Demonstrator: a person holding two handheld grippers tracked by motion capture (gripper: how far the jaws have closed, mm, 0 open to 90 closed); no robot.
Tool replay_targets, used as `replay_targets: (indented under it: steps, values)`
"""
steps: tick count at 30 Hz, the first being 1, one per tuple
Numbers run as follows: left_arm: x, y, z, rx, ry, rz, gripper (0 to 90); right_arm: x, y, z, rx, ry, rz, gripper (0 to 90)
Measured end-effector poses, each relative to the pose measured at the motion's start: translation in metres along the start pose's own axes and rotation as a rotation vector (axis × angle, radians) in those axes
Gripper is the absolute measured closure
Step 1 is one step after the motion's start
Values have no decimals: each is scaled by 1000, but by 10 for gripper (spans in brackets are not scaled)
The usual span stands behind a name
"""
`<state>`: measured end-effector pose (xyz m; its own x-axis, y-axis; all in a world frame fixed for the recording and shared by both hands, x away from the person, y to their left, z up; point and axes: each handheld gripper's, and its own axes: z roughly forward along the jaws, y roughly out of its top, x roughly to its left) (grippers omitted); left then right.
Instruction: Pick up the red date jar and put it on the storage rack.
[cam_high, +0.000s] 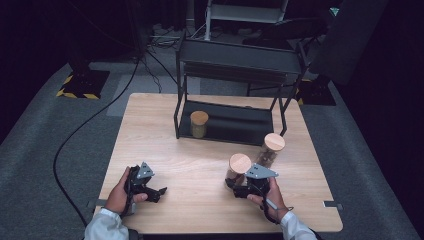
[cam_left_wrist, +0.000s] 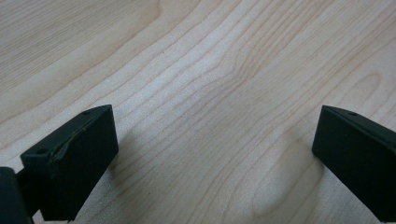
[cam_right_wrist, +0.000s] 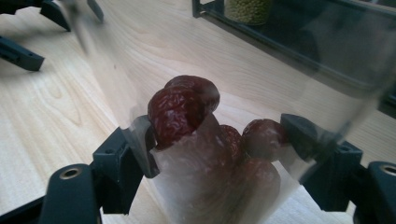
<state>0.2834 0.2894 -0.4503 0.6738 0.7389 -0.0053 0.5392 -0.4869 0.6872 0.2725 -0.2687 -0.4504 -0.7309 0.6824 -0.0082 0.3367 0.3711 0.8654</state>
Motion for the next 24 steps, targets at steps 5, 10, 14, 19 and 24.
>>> replay_targets:
  steps: [5,10,14,19,24]
  values:
    - [0,0,0,0,0,0,2,0,2,-1,-7,-9,2,250]
    - [0,0,0,0,0,0,2,2,5,-2,-12,-26,4,250]
    - [0,0,0,0,0,0,2,3,9,-2,-11,-39,-3,250]
    - [0,0,0,0,0,0,2,4,13,0,-13,-46,1,250]
    - [0,0,0,0,0,0,2,8,19,2,-13,-63,3,250]
